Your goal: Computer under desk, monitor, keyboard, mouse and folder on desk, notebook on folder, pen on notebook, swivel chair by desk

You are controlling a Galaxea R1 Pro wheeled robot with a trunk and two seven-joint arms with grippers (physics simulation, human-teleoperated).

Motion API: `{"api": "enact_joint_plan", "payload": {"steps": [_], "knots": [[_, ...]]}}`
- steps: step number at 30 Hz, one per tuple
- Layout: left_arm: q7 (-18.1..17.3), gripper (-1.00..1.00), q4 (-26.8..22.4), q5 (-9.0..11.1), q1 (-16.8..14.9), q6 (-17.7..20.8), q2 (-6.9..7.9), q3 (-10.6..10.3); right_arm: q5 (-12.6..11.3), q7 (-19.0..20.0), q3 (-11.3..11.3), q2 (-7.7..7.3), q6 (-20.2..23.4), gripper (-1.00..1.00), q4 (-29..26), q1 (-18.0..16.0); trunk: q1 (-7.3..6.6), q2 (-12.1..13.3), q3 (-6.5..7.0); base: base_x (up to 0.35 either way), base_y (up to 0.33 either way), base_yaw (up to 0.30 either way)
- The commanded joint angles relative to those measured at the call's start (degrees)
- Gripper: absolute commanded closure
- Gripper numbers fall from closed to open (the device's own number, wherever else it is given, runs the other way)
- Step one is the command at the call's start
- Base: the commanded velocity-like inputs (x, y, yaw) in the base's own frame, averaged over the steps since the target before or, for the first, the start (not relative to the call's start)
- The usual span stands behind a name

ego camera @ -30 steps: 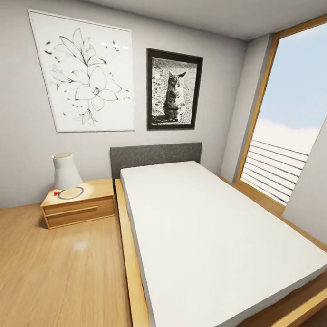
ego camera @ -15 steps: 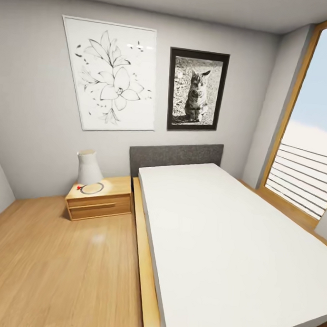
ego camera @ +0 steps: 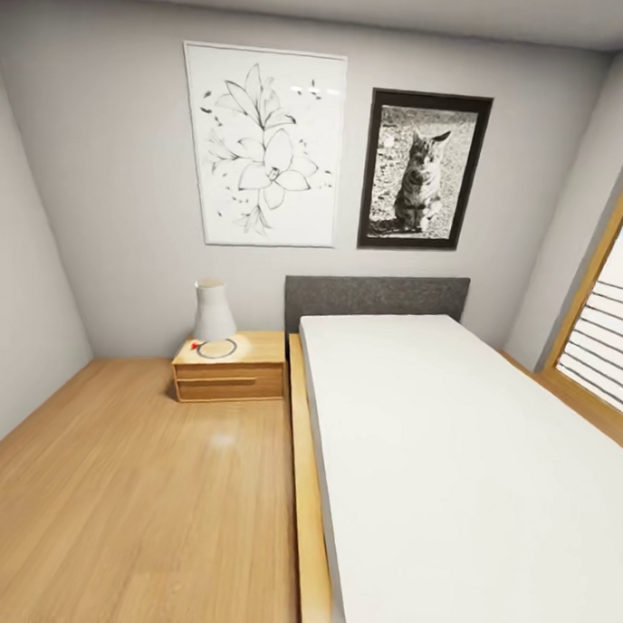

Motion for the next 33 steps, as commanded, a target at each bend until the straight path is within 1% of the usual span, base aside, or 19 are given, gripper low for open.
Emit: {"api": "enact_joint_plan", "payload": {"steps": [1,17,24,33], "knots": [[0.0,-1.0,0.03,0.18,-0.04,-0.16,-0.01,-0.01,0.0,-0.15,0.04,0.01,-0.15,-1.0,0.02,-0.02,-0.02,-0.04,-0.1,-0.123,-0.043,0.277],[0.0,-1.0,0.03,0.35,-0.05,-0.16,-0.01,0.07,0.35,-0.06,0.26,0.12,-0.15,-1.0,0.03,-0.02,-0.02,-0.04,-0.58,-0.017,-0.005,0.276],[0.02,-1.0,0.03,0.36,-0.04,-0.16,-0.01,0.07,0.33,-0.06,0.26,0.12,-0.15,-1.0,0.02,-0.02,-0.02,-0.04,-0.79,-0.154,0.0,0.277],[0.02,-1.0,0.03,0.36,-0.05,-0.16,-0.01,0.07,0.28,-0.06,0.26,0.12,-0.15,-1.0,0.02,-0.02,-0.02,-0.04,-1.07,-0.034,0.0,0.276]]}}
